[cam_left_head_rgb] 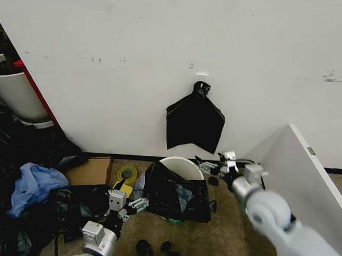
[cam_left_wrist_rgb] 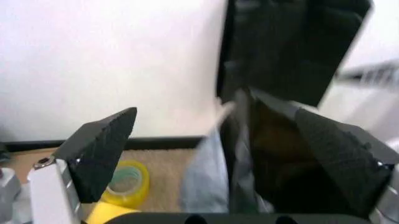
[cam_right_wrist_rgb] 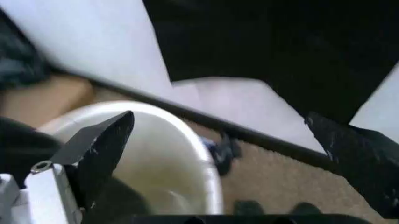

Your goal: Place the garbage bag over the trash bin.

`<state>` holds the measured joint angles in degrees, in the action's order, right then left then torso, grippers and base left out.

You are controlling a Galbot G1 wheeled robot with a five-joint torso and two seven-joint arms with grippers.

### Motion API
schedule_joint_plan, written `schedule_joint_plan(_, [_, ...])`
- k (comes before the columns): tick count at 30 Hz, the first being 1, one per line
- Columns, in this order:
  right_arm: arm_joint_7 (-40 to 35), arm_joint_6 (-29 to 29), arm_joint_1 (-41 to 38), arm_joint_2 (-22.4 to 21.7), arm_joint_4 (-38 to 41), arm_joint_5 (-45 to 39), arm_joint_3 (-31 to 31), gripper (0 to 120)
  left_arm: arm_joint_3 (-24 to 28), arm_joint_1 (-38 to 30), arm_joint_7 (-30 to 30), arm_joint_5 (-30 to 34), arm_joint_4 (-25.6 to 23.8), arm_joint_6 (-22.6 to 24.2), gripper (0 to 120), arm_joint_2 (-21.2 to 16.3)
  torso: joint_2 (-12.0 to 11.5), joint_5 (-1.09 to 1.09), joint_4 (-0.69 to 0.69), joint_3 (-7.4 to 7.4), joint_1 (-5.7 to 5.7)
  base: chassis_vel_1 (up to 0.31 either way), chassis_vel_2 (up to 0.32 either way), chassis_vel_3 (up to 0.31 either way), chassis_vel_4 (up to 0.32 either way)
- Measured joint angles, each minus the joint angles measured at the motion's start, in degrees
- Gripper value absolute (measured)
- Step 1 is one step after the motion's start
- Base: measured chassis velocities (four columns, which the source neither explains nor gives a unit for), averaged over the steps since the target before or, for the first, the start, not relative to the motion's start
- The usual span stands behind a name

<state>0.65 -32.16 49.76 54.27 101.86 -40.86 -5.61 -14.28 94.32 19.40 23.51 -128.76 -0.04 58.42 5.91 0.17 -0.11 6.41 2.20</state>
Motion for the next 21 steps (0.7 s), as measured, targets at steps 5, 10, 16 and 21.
schedule_joint_plan(5, [13.95,-4.78,-8.31,3.34,-9.77,11.19,2.15,100,-2.21,-0.54,0.57,0.66,-1.20,0.63,100,3.05,0.00,-0.02,0.01,0.00,0.00,0.000,0.000,0.000,0.000])
schedule_joint_plan(10, [20.75,-6.73,-12.41,6.03,-14.67,21.49,6.01,100,-4.19,-0.70,1.15,1.38,-2.78,1.08,100,5.02,0.00,-0.03,-0.01,-0.01,-0.01,0.000,0.000,0.000,0.000])
schedule_joint_plan(16, [21.57,-7.72,-13.80,9.69,-20.33,25.56,7.75,100,-5.55,-0.36,2.42,1.88,-4.64,1.79,100,7.41,0.00,-0.02,0.00,-0.02,-0.01,0.000,0.000,0.000,0.000])
schedule_joint_plan(21, [21.31,-7.43,-13.63,10.57,-22.55,26.00,8.55,88,-5.54,0.29,3.24,1.54,-4.71,1.82,100,7.64,0.00,-0.02,-0.01,-0.02,-0.01,0.000,0.000,0.000,0.000])
